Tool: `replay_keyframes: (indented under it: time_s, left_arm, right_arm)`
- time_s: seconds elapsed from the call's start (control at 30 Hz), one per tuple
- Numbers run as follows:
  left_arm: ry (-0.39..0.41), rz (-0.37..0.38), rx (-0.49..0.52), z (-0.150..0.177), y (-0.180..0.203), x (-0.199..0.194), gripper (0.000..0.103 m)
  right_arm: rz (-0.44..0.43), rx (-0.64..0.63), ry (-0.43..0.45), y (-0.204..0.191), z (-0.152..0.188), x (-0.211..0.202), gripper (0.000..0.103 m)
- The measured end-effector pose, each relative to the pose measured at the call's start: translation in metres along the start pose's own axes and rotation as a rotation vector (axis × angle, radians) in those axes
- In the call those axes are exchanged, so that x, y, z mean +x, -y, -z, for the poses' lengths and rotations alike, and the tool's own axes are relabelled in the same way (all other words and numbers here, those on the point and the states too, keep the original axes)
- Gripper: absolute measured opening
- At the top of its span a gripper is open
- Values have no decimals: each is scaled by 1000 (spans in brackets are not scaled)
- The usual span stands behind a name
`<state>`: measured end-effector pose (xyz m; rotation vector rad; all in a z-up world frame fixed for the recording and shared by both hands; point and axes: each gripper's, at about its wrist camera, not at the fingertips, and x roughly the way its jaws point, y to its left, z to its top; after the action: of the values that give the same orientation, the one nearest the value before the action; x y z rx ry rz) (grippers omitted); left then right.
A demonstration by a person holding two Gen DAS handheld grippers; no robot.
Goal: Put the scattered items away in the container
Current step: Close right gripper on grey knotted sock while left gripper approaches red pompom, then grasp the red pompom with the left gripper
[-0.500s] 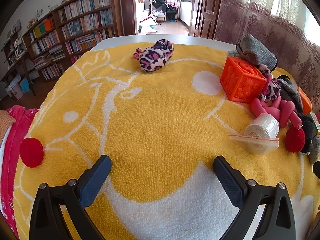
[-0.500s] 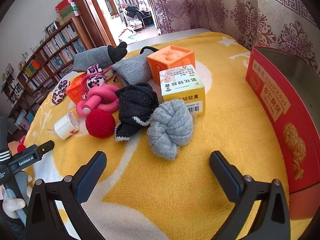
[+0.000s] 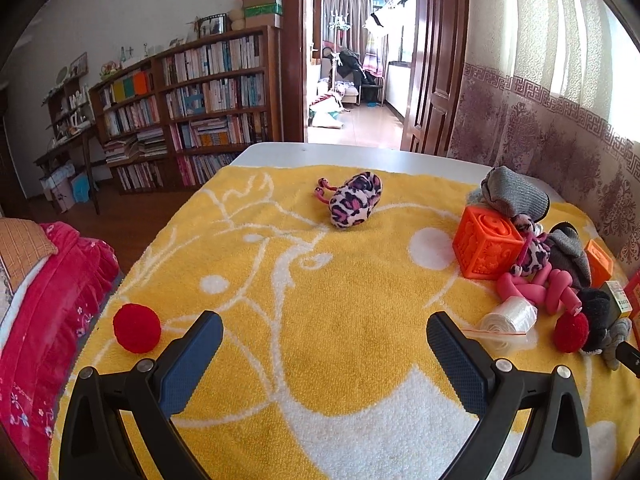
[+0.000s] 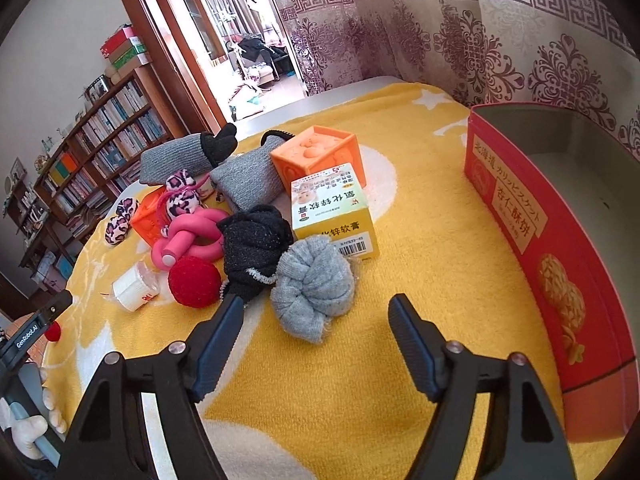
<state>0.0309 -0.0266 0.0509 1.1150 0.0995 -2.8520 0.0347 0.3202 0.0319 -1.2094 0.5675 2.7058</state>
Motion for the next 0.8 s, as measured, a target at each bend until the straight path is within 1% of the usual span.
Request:
replay_keyframes:
  time_s: [0.07,0.2,0.3,0.37,0.47,0.6,0.63,0.73,0.8]
  left_arm:
    - [-5,-6,-18,-1,-6,0,103]
    - [-38,-39,-38,-2,-16,1,103]
    - [-38,-55,-58,-2,-29,-5,103]
    - [-33,-52,-77,-2,-41,-11,103]
    - [-38,-48,-102,-2,-64,-15,103]
    - [-48,-90,-151,-1,-98,-14,103]
    - [-54,-86,-172,-1,-105,-12,103]
    - [-68,-42,-251,-1,-127,-7,103]
    - [-82,-32,-289,0,-138,-1,103]
  right_arm:
    - [2,-1,-4,3,0,1,68]
    - [32,-25,7,0,-4,5,62]
    - [29,-41,-14,-2,-2,10,57]
    - [24,-48,-21,-4,-1,10,50]
    - [22,-51,-11,-4,0,8,49]
    - [14,-45,-11,-4,2,6,49]
    - [14,-45,-13,-4,2,7,49]
    - [16,-45,-13,-5,3,7,49]
    - [17,-45,-14,-5,3,7,49]
